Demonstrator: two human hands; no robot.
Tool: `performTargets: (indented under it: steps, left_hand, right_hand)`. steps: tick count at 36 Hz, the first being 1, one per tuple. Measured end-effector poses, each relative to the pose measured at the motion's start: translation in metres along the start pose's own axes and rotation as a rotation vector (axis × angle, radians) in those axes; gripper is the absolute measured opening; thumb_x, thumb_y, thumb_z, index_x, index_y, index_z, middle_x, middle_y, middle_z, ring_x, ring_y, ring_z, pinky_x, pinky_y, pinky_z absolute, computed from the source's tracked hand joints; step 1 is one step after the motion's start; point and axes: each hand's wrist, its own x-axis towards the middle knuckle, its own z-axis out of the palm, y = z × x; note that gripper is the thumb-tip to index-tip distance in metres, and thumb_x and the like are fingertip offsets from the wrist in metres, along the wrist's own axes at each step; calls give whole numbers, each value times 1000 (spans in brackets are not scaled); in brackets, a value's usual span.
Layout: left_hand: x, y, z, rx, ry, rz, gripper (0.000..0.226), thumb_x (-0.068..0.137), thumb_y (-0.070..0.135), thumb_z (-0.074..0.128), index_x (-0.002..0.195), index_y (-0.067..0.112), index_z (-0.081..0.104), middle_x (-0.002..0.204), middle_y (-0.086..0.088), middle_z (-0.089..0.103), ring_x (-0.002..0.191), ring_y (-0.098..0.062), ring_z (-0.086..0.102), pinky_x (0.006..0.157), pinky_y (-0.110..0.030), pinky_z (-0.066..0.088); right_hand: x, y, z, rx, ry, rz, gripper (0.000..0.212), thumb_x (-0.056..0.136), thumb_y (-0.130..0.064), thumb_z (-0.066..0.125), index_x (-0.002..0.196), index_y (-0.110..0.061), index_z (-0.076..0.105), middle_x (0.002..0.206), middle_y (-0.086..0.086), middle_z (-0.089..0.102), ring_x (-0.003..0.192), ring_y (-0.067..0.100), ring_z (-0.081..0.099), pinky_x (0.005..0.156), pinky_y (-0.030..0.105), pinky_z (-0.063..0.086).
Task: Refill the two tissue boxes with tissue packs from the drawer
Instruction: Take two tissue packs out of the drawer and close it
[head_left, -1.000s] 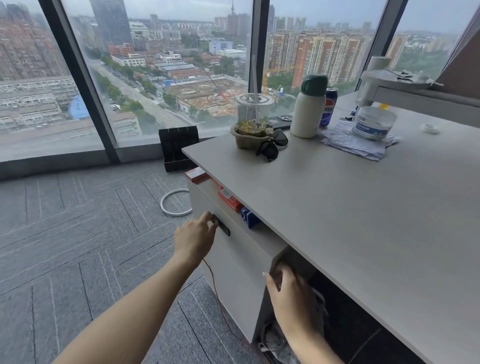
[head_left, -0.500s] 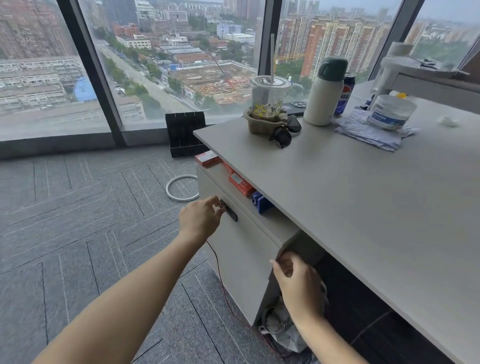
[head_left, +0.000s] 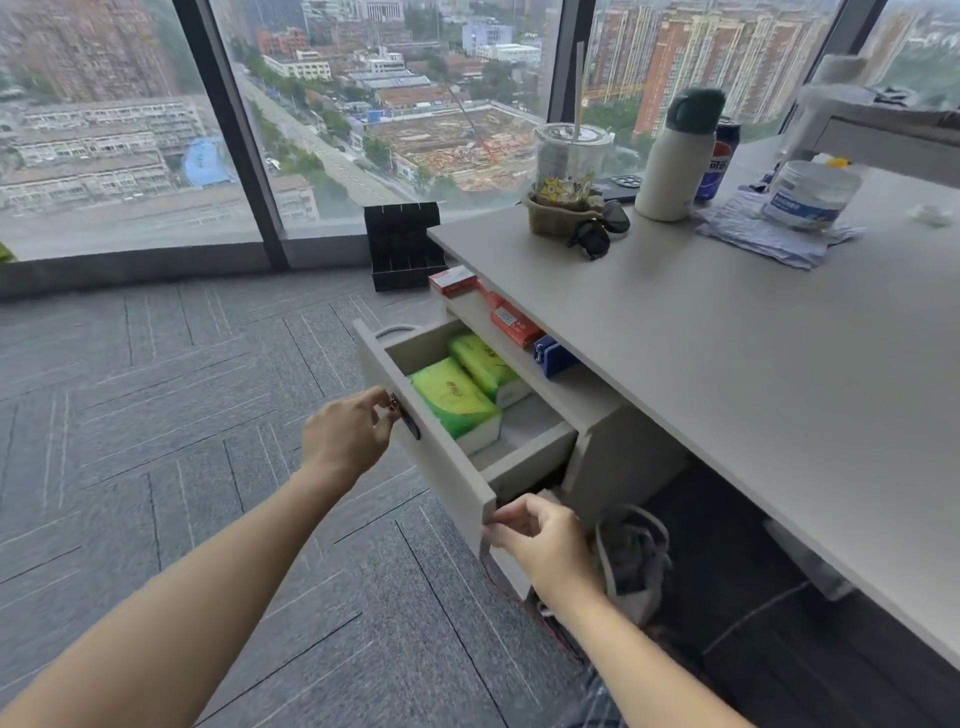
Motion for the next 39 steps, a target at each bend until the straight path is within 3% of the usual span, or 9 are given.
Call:
performTargets:
  steps: [8,12,15,18,21,25,30,34,39]
  left_hand:
    - [-41,-35,-25,-12,14,-106,28,91,54,47,107,36,61,99,11,70,89,-20,66,58,-29,43]
    - [-52,-49,-33,-40,-21,-170,27,92,50,48,108,33,60,110,7,68,97,-21,63,69,-35,50]
    - [-57,-53,-42,-81,-49,-217,29,92,41,53,116,26,52,121,-2,62,105,-28,61,81,-44,51]
    - [-55,-46,-54,-190,58,-236,35,86,17,55,120,17,45,125,-8,57,109,-32,56,84,-45,47]
    - [-41,-34,-69,-209,94,-73,36,84,15,55,119,22,46,121,-3,60,107,-25,57,87,-44,49]
    - [-13,-13,-86,-31,-88,125,47,85,40,62,127,29,45,130,3,58,112,-22,58,96,-44,48]
    - [24,11,-86,142,-440,195,83,76,48,72,145,30,30,150,8,38,130,-20,46,106,-41,40]
    - [48,7,-70,228,-587,135,104,67,51,79,149,27,21,153,2,35,135,-22,40,109,-41,38]
    - [57,9,-56,295,-733,85,118,59,55,83,152,26,15,150,-4,38,134,-25,43,108,-40,40]
  right_hand:
    - [-6,-7,16,-194,-334,-95,11,78,-19,74,89,-21,76,83,-5,77,80,10,72,79,32,58]
    - [-3,-23,21,-413,-487,-221,14,81,-25,70,94,-27,74,85,-8,75,79,6,69,79,30,58]
    - [6,-43,18,-493,-485,-307,12,83,-24,68,94,-26,74,80,-7,73,69,7,65,71,27,58]
    - [22,-65,15,-474,-421,-368,11,85,-23,67,96,-23,72,81,-7,72,68,7,65,69,25,57]
    - [41,-80,19,-424,-302,-406,12,86,-20,67,98,-20,70,82,-9,71,70,3,64,69,23,57]
    - [65,-90,31,-498,-177,-359,26,83,-28,70,107,-20,62,96,-8,67,79,6,63,78,31,57]
    - [75,-90,57,-626,-211,-119,72,71,-43,80,127,-16,43,126,4,58,112,25,58,92,39,49]
    - [78,-84,77,-624,-218,18,102,69,-43,82,144,-11,20,143,15,42,127,35,48,101,42,42]
    - [84,-81,91,-614,-218,112,110,70,-44,80,147,-9,11,143,19,37,128,39,45,103,41,39]
